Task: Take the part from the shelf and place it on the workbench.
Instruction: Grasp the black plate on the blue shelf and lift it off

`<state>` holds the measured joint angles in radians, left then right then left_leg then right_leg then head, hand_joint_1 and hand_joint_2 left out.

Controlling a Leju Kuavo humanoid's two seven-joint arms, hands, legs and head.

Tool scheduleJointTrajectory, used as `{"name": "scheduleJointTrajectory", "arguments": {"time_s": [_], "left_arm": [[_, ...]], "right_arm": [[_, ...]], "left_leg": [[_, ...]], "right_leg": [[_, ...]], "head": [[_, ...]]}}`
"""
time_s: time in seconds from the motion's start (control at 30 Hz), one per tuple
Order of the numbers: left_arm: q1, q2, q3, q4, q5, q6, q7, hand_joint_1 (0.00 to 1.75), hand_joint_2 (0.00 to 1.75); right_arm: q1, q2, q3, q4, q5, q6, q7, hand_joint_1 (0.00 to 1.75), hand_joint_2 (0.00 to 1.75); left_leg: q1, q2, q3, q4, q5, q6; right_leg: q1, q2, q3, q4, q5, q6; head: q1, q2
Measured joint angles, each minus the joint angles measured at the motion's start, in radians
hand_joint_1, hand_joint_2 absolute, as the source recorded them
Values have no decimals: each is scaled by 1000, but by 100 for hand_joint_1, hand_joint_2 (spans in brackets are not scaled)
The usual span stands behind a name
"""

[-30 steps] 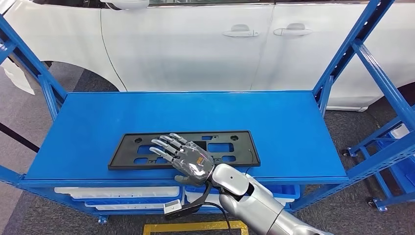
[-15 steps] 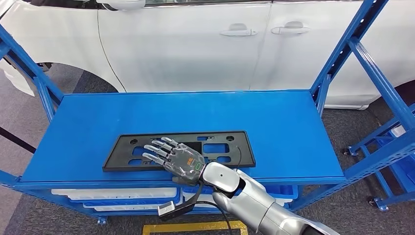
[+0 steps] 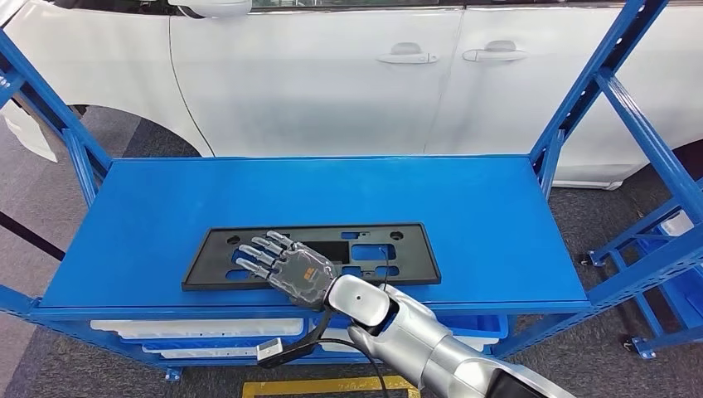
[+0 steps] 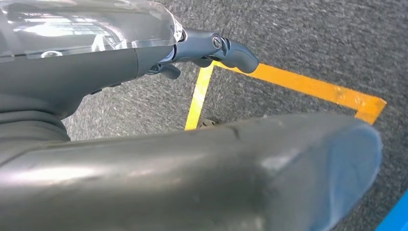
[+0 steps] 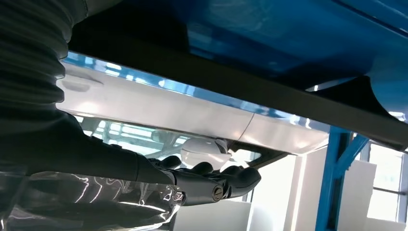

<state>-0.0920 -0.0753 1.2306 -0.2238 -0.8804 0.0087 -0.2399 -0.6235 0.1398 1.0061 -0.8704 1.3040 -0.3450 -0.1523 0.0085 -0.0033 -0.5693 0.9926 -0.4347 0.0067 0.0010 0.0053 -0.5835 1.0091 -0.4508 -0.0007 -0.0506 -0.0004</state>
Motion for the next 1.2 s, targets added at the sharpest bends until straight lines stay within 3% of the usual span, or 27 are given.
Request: {"name": "scheduleJointTrajectory", "arguments": {"time_s": [0.07,0.13,0.17,0.2,0.23,0.27,0.3,0.37,0.4,0.43,0.47,0.53,0.57,0.63,0.7,0.73,0.77,0.8,0.87,0.9,1.03,1.1,1.17,1.2], "left_arm": [[-1,0,0,0,0,-1,0,0,0],[-1,1,0,0,-1,-1,0,0,0],[-1,1,0,0,-2,-1,0,0,0],[-1,1,0,0,-3,-1,0,0,0],[-1,1,0,0,-3,-1,0,0,0],[-1,2,0,0,-4,-1,0,0,0],[-2,1,0,0,-5,-1,1,0,0],[-4,1,0,1,-9,-1,1,0,0],[-4,1,0,1,-10,-1,1,0,0],[-5,1,0,2,-11,0,2,0,0],[-5,2,0,2,-11,0,2,0,0],[-6,3,0,2,-10,1,2,0,0],[-6,4,0,2,-10,1,1,0,0],[-5,6,0,3,-10,0,-1,0,0],[-3,9,0,3,-10,-1,-2,0,0],[-2,10,0,3,-10,-2,-2,0,0],[-2,11,0,3,-10,-2,-2,0,0],[-3,12,0,3,-10,-3,-2,0,0],[-5,13,0,3,-11,-4,-2,0,0],[-6,13,0,3,-12,-4,-2,0,0],[-10,14,0,3,-14,-5,0,0,0],[-14,14,0,3,-16,-6,0,0,0],[-15,14,0,3,-20,-9,-7,0,0],[-15,14,-1,3,-25,-14,-17,0,0]], "right_arm": [[-8,2,1,17,13,-3,12,0,175],[-14,4,4,43,38,0,39,0,175],[-17,5,6,60,51,4,56,0,175],[-23,7,7,78,60,9,71,0,175],[-30,10,8,96,66,14,84,0,175],[-40,14,8,114,72,16,95,0,175],[-50,18,8,131,75,18,104,21,175],[-67,26,8,163,78,18,115,99,175],[-73,29,7,177,77,18,121,143,175],[-78,31,5,192,76,18,127,166,175],[-83,33,2,206,76,18,132,174,175],[-92,37,-7,234,75,18,140,175,175],[-96,39,-12,247,75,19,142,175,175],[-100,41,-22,270,75,19,145,174,175],[-99,41,-32,286,75,18,150,173,175],[-99,41,-37,292,75,18,152,171,175],[-100,41,-42,296,75,18,153,171,175],[-101,41,-46,300,75,18,154,170,175],[-106,41,-54,304,75,18,157,169,175],[-108,41,-58,306,75,18,158,169,175],[-111,41,-72,315,78,16,160,173,175],[-112,41,-77,319,79,14,160,175,175],[-112,41,-81,323,79,10,160,175,175],[-111,41,-83,325,79,8,159,175,175]], "left_leg": [[4,1,0,-5,5,12],[2,1,-2,-5,6,17],[1,1,-3,-5,6,18],[0,1,-3,-4,6,18],[0,1,-2,-4,6,18],[-1,0,0,-4,5,17],[-2,0,2,-4,5,16],[-6,0,3,-1,2,10],[-7,-1,3,0,1,6],[-7,-1,2,0,1,0],[-6,-1,3,-2,2,-6],[-4,0,-5,18,-14,-17],[-3,0,-21,56,-38,-23],[2,0,-79,183,-106,-32],[6,0,-126,283,-136,-39],[9,0,-124,280,-122,-42],[11,0,-102,234,-90,-43],[14,0,-67,162,-53,-44],[13,-1,-8,40,-12,-38],[11,-2,4,15,-8,-32],[9,-2,5,6,-4,-1],[11,0,3,2,1,11],[8,1,-2,2,2,16],[6,1,-3,2,3,17]], "right_leg": [[-2,-1,-31,69,-44,9],[-5,-1,-94,202,-108,14],[-5,-1,-122,258,-125,16],[-6,-1,-134,281,-125,15],[-6,-1,-127,265,-105,14],[-5,-1,-100,209,-71,10],[-4,-1,-62,134,-36,3],[1,-3,-5,17,5,-7],[3,-3,5,-6,9,-10],[5,-3,6,-11,9,-12],[4,-2,6,-14,11,-15],[0,-3,11,-24,18,-24],[-3,-3,12,-28,21,-28],[-5,-4,11,-30,23,-31],[-5,-5,8,-28,23,-31],[-6,-4,8,-26,22,-30],[-7,-4,8,-23,21,-27],[-8,-4,9,-19,18,-24],[-6,-1,6,-11,14,-14],[-5,0,4,-9,13,-8],[-7,1,-4,7,3,14],[-9,0,-45,97,-52,21],[-9,0,-113,236,-116,26],[-9,0,-136,281,-127,26]], "head": [[0,0],[0,0],[0,0],[0,0],[0,0],[0,0],[0,0],[0,0],[0,0],[0,0],[0,0],[0,0],[0,0],[0,0],[0,0],[0,0],[0,0],[0,0],[0,0],[0,0],[0,0],[0,0],[0,0],[0,0]]}}
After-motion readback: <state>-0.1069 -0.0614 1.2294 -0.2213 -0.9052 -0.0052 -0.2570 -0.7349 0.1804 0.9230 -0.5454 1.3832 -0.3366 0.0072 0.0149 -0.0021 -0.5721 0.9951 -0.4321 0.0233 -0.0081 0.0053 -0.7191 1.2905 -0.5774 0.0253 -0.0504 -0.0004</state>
